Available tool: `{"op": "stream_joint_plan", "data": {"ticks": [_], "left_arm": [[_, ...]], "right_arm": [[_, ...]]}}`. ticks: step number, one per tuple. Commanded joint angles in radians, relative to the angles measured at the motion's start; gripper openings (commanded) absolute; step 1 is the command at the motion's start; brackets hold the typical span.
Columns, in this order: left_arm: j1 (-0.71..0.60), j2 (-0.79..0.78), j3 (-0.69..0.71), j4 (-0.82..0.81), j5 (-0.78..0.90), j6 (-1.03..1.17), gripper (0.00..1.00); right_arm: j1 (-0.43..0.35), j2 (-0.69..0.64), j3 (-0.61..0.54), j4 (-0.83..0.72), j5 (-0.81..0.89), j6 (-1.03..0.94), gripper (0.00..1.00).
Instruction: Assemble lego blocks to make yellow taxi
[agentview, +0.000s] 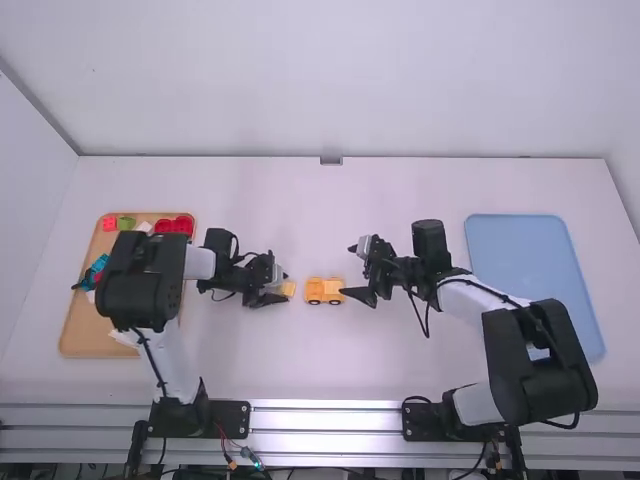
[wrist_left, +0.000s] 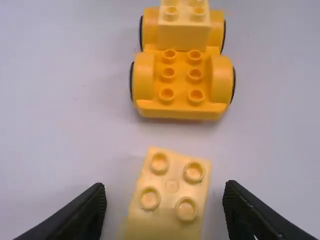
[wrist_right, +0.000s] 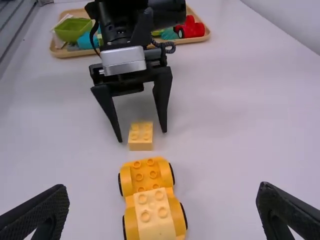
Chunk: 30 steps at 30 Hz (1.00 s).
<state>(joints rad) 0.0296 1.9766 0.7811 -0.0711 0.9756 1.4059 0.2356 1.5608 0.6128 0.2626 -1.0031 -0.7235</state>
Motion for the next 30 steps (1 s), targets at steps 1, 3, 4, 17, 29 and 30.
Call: {"op": "stream_joint_plan", "data": {"ticks": [1, 3, 4, 17, 29, 30], "left_arm": [[0.010, 0.010, -0.034, 0.018, 0.037, 0.003, 0.56], [0.008, 0.010, -0.050, 0.051, 0.034, -0.007, 0.49], [0.008, 0.010, -0.057, 0.062, 0.037, -0.004, 0.46], [-0.002, 0.008, -0.076, 0.143, 0.116, -0.004, 0.24], [-0.099, -0.187, -0.127, 0.203, 0.066, -0.237, 0.15], [-0.107, -0.196, -0.132, 0.217, 0.052, -0.261, 0.15]], "right_arm": [[0.000, 0.005, -0.005, 0.008, -0.036, 0.002, 0.98], [0.000, 0.005, -0.005, 0.013, -0.042, 0.002, 0.99], [-0.001, 0.005, -0.005, 0.014, -0.045, 0.002, 0.99], [-0.001, 0.005, -0.030, 0.010, -0.043, -0.059, 0.99], [0.017, 0.179, -0.034, 0.072, -0.053, -0.183, 0.99], [0.022, 0.192, -0.034, 0.086, -0.052, -0.185, 0.99]]}}
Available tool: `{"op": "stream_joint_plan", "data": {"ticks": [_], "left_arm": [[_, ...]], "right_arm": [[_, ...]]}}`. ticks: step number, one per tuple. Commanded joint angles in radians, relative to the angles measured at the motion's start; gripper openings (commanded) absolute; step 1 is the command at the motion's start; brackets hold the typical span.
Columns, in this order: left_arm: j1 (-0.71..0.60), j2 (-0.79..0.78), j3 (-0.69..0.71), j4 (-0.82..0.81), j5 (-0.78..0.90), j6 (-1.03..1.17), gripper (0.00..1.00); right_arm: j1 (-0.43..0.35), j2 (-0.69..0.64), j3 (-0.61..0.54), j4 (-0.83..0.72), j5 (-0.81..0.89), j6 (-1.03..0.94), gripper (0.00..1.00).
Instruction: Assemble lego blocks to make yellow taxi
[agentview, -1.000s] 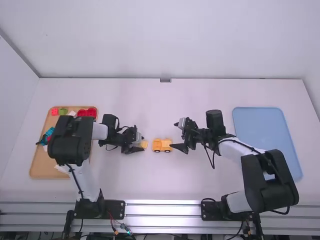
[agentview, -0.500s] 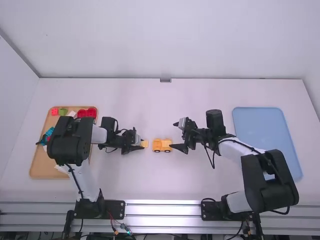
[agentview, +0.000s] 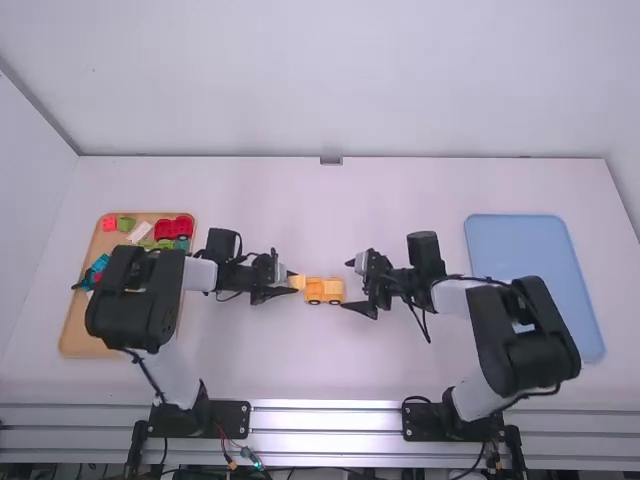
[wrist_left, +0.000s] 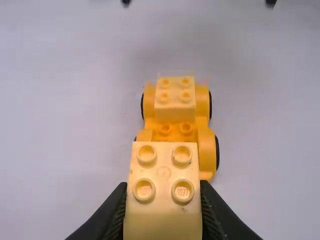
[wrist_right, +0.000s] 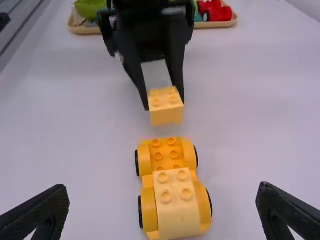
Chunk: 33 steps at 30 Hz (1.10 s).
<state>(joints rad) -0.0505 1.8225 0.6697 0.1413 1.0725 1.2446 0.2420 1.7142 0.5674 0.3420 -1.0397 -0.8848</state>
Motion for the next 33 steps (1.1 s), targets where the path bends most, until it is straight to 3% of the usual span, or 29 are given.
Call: {"op": "stream_joint_plan", "data": {"ticks": [1, 4, 9, 12, 21, 33], "left_arm": [[-0.048, -0.061, -0.033, 0.040, -0.068, -0.148, 0.14], [-0.076, -0.069, -0.049, 0.105, -0.096, -0.225, 0.14], [-0.115, -0.050, -0.065, 0.149, -0.124, -0.279, 0.15], [-0.111, -0.040, -0.068, 0.164, -0.121, -0.275, 0.15], [-0.120, -0.024, -0.043, 0.153, -0.121, -0.275, 0.14], [-0.146, 0.039, -0.013, 0.155, -0.113, -0.253, 0.17]], "right_arm": [[0.029, 0.070, 0.012, 0.038, -0.014, -0.051, 0.99], [0.048, 0.117, 0.008, 0.095, -0.014, -0.090, 0.99], [0.074, 0.232, 0.023, 0.265, 0.014, 0.017, 0.99], [0.071, 0.298, 0.050, 0.316, -0.054, 0.016, 0.99], [0.073, 0.434, 0.148, 0.332, -0.090, 0.074, 1.00], [0.073, 0.456, 0.121, 0.337, -0.033, 0.064, 0.91]]}}
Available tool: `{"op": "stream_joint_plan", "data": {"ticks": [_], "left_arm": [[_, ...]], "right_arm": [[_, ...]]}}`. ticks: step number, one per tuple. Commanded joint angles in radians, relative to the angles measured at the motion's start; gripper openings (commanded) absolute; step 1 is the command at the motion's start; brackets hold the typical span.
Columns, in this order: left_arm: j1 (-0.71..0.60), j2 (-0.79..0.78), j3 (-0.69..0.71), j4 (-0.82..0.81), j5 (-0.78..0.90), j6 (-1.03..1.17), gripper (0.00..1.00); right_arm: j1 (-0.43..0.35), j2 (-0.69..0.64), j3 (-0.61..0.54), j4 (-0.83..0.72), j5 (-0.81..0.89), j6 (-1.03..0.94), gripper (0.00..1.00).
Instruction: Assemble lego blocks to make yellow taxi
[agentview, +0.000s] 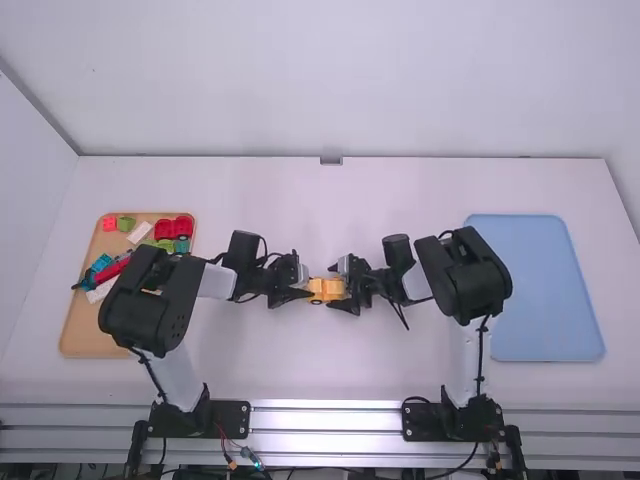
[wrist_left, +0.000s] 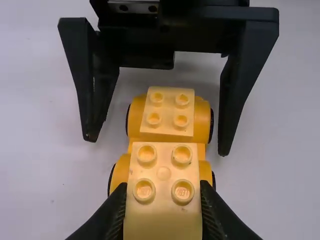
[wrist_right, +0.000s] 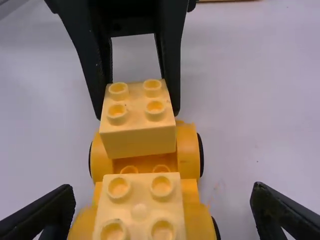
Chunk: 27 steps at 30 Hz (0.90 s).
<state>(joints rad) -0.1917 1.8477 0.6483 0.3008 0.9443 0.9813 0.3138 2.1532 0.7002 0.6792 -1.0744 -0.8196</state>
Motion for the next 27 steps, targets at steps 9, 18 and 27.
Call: {"op": "stream_joint_plan", "data": {"ticks": [9, 18, 27], "left_arm": [[-0.007, 0.013, 0.008, -0.013, 0.067, 0.087, 0.18], [-0.011, 0.015, 0.009, -0.011, 0.053, 0.083, 0.18], [-0.067, 0.015, 0.009, -0.006, -0.003, 0.082, 0.15]], "right_arm": [[0.001, 0.017, -0.027, -0.006, 0.019, -0.042, 0.56], [0.002, 0.017, -0.027, -0.013, 0.002, -0.042, 0.53], [0.002, 0.017, -0.027, -0.014, -0.002, -0.045, 0.52]]}}
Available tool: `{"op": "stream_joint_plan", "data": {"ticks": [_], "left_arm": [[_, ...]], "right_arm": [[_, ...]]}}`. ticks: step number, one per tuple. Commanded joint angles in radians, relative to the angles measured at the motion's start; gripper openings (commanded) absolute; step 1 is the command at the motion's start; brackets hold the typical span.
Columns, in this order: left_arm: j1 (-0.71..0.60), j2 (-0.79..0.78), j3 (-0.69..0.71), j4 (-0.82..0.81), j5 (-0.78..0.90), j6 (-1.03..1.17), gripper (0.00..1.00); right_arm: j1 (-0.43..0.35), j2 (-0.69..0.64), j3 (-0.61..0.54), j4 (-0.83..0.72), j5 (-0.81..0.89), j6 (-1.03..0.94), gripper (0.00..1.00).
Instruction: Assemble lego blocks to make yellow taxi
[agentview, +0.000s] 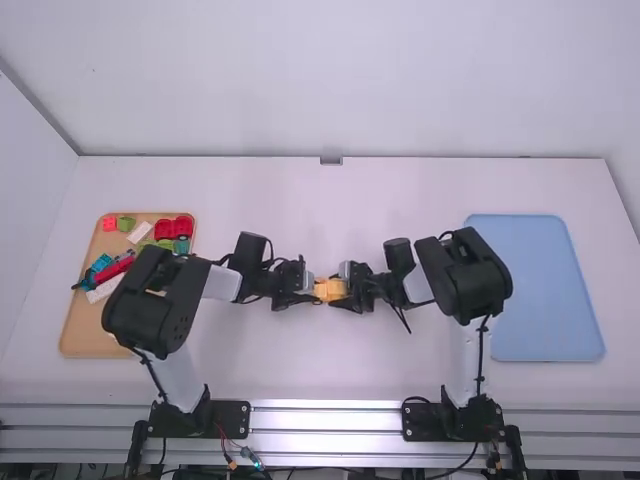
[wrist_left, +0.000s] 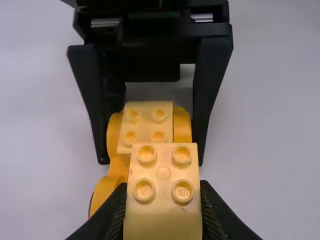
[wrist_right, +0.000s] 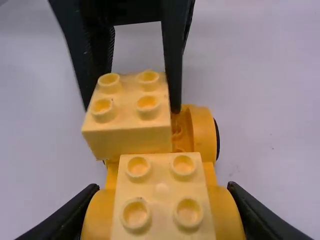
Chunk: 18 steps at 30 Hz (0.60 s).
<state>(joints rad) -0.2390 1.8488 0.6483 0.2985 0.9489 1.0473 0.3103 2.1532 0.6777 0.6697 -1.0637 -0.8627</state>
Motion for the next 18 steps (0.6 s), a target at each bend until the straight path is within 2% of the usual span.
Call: {"op": "stream_joint_plan", "data": {"ticks": [1, 3, 8, 18], "left_arm": [[-0.025, 0.014, 0.009, -0.001, -0.009, 0.016, 0.14], [-0.020, 0.014, 0.015, -0.002, -0.027, 0.005, 0.08], [-0.005, 0.014, 0.042, -0.007, -0.026, -0.048, 0.12], [-0.010, 0.001, 0.075, -0.046, 0.027, -0.047, 0.13]], "right_arm": [[0.005, 0.017, -0.005, -0.004, -0.013, -0.002, 0.52], [0.005, 0.017, -0.005, -0.016, -0.012, -0.007, 0.50], [0.005, 0.017, -0.005, -0.056, -0.013, -0.058, 0.48], [0.005, 0.017, -0.002, -0.048, -0.001, -0.033, 0.48]]}}
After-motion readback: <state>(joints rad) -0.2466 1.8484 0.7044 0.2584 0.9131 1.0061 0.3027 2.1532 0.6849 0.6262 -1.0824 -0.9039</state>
